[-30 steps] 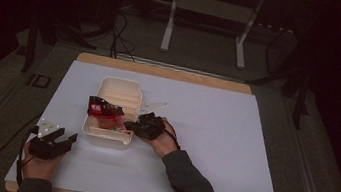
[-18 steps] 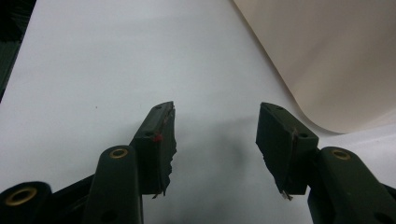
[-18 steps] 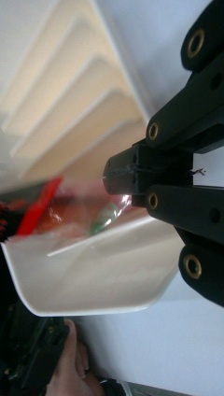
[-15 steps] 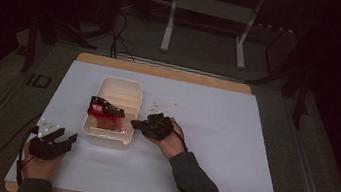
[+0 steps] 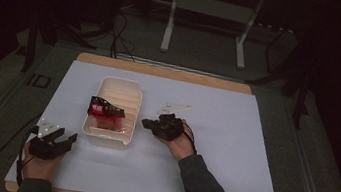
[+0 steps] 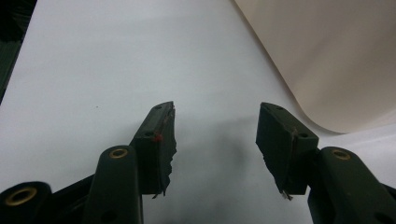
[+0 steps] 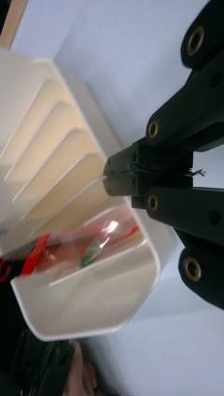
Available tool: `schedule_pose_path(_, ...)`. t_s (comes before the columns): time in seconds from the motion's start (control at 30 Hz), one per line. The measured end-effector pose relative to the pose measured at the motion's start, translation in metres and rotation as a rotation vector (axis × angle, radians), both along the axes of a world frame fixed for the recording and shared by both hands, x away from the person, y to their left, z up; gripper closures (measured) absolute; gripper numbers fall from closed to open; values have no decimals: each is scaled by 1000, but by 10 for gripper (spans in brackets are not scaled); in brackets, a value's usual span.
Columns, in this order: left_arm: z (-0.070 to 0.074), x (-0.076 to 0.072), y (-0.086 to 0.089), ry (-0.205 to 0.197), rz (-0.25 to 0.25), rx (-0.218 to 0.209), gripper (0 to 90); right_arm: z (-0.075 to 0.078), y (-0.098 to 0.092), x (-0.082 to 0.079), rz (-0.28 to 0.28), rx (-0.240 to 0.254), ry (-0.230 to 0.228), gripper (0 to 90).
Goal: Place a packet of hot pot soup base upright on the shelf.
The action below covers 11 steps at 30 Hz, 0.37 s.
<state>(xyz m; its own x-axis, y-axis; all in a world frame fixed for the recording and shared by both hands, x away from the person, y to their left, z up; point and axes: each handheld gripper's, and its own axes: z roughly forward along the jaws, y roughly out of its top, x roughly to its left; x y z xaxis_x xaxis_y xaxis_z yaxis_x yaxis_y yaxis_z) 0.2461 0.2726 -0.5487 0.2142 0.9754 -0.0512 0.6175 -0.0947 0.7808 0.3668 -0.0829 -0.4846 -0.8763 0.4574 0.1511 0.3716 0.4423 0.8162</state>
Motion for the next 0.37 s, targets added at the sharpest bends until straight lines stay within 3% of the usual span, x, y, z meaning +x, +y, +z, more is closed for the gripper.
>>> schedule_pose_path(0.37, 0, 1, 0, 7, 8, 1, 457, 7, -33, 0, -97, -25, 6, 867)
